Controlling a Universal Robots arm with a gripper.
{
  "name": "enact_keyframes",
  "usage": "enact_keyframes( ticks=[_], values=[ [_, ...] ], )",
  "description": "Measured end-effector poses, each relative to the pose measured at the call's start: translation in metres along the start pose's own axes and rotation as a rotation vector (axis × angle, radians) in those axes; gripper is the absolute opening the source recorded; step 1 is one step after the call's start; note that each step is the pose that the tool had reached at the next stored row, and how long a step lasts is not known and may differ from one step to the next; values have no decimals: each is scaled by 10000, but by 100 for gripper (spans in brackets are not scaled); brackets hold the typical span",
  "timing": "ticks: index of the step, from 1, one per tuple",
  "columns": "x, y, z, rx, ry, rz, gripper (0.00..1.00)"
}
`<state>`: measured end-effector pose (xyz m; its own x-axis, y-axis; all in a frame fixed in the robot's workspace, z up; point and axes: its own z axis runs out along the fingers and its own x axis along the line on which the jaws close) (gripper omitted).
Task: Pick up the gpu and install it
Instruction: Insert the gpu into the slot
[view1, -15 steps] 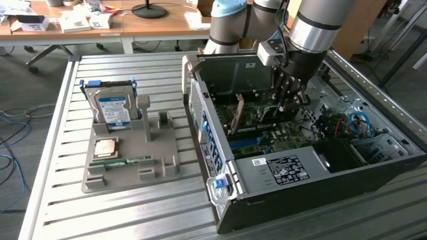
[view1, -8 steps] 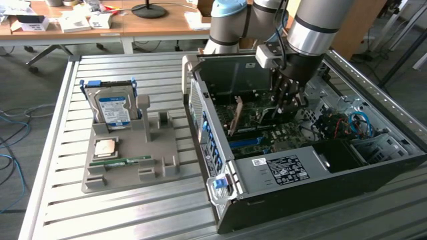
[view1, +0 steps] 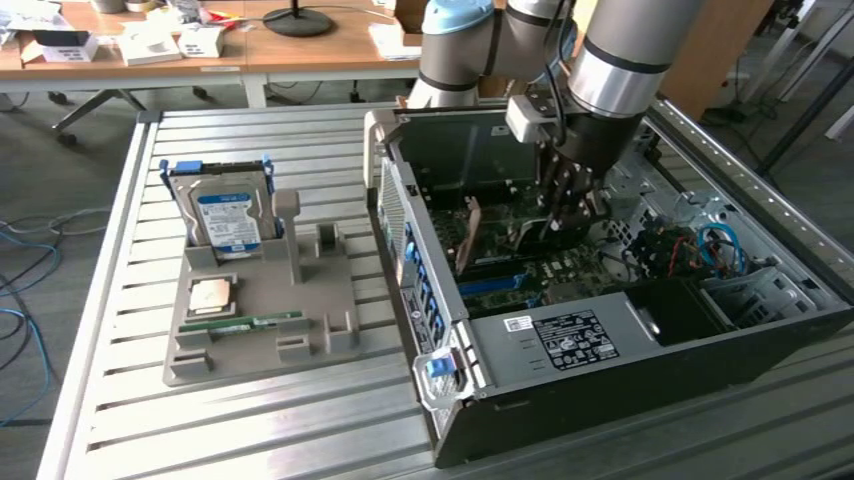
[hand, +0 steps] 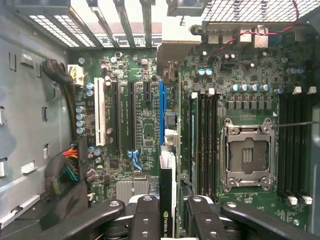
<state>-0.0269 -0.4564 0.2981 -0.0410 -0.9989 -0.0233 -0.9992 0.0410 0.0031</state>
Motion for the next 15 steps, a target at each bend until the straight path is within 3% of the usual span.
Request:
enact_keyframes(
  ticks=[15],
  values=[
    [4, 56, 72, 9, -1, -22, 26]
  ],
)
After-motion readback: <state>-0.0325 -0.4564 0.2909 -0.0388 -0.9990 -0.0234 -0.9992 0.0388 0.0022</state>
